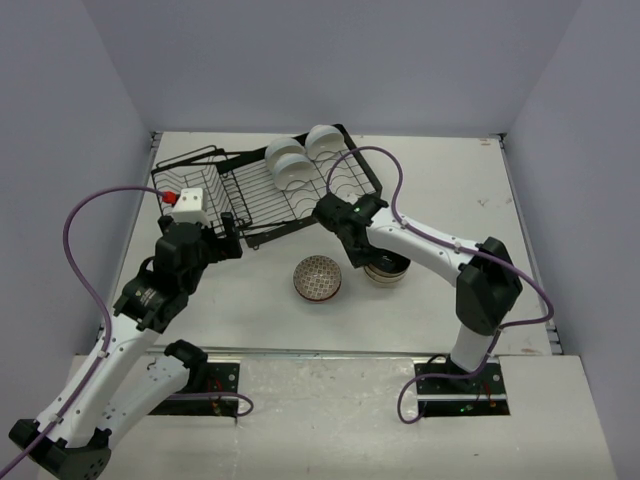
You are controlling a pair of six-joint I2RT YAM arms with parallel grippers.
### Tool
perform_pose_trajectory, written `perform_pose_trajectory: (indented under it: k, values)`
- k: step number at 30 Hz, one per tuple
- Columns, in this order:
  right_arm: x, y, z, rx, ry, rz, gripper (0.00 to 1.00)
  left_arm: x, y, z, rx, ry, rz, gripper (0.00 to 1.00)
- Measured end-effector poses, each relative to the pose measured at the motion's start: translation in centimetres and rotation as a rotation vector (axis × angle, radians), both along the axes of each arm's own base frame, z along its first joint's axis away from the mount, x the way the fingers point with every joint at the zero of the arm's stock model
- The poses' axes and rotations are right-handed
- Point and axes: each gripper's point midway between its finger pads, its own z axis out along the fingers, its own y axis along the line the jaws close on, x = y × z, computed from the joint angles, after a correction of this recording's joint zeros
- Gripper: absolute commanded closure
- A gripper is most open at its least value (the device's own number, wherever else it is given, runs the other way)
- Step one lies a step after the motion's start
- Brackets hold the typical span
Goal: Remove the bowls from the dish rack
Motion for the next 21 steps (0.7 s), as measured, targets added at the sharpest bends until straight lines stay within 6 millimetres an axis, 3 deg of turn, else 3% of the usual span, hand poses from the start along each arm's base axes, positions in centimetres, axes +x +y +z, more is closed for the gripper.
perform_pose_trajectory:
  k: [5, 11, 17, 21]
  values:
    - [-0.5, -0.1, 0.4, -0.018, -0.005, 0.002, 0.66, 0.1, 0.0, -0.1, 0.001, 0.003, 0.0, 0.0]
    - [-1.2, -0.1, 2.4, 0.026, -0.041, 0.008, 0.92, 0.2, -0.1, -0.5, 0.009, 0.018, 0.0, 0.0]
    - [-2.2, -0.3, 4.3, 0.131, -0.084, 0.017, 0.92, 0.8, -0.5, -1.8, 0.032, 0.086, 0.003, 0.0]
    - [-2.7, -0.1, 5.4, 0.243, -0.122, 0.04, 0.91, 2.0, -2.2, -1.6, 0.033, 0.167, -0.014, 0.0]
